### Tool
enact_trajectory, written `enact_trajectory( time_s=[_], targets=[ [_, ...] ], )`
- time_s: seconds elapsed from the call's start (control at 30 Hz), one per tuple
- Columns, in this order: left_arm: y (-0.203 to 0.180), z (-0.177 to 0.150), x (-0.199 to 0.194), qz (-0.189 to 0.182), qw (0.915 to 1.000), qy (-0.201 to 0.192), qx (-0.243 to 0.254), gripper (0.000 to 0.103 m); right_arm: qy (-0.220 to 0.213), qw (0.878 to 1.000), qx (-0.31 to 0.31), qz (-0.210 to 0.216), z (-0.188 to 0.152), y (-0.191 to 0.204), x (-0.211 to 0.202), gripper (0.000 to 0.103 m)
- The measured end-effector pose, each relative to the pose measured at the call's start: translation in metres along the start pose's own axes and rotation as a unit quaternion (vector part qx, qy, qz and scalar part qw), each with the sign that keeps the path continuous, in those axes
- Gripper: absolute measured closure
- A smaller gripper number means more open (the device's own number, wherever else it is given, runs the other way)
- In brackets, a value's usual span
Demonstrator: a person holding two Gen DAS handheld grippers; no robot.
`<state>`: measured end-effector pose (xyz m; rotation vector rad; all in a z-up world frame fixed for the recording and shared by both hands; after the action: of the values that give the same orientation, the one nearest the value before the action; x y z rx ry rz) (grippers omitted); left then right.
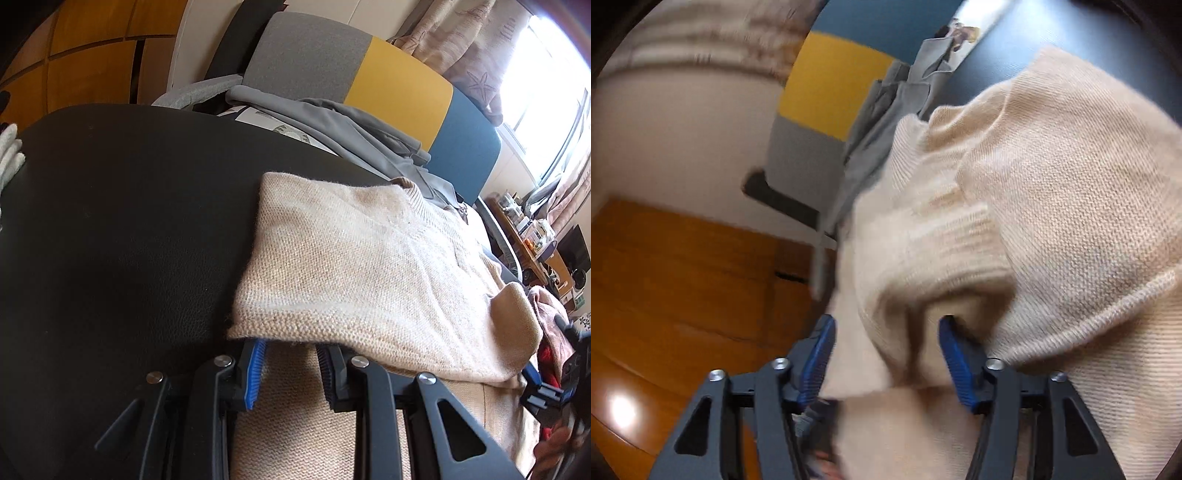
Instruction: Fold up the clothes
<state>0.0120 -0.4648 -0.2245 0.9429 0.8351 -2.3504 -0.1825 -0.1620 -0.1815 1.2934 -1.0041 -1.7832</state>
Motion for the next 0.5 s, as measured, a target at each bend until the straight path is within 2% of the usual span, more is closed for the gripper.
enact_trajectory(
  time_s=[0.07,0.13,0.2,0.23,0.27,0.37,0.5],
  targets=[
    [0.0,0.0,0.0,0.001,1.0,-0.001,0.0,0.077,-0.017,0.999,0.029,0.01,0.01,-0.002,-0.001,0.034],
    [0.0,0.0,0.0,-0.001,1.0,-0.001,-0.001,0.077,-0.031,0.999,0.036,-0.009,0.016,-0.006,0.002,0.034],
    [0.001,0.0,0.0,-0.003,1.0,-0.001,-0.002,0.077,-0.041,0.998,0.042,-0.032,0.021,-0.011,0.005,0.049],
    [0.001,0.0,0.0,-0.004,1.0,-0.001,-0.003,0.077,-0.042,0.997,0.042,-0.046,0.022,-0.014,0.007,0.068],
    [0.001,0.0,0.0,-0.005,1.0,-0.001,-0.004,0.077,-0.043,0.997,0.042,-0.052,0.024,-0.015,0.008,0.078],
    [0.001,-0.001,0.0,-0.006,1.0,-0.002,-0.004,0.077,-0.045,0.997,0.032,-0.046,0.028,-0.008,0.007,0.078],
    [0.001,-0.001,0.0,-0.008,1.0,-0.003,-0.005,0.077,-0.067,0.996,-0.006,-0.064,0.041,0.005,-0.009,0.078]
  ],
)
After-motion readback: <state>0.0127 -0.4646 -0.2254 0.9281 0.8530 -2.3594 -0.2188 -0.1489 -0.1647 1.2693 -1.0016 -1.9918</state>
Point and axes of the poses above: each gripper's, at about its wrist camera, not at the fingertips, and x roughly the way its jaws point, y to its left, z to its top, the point moved 8 cm from there along x, roughly the way its jaws point, and after that the axes turned 3 degrees about -z, right-handed, at the moved point
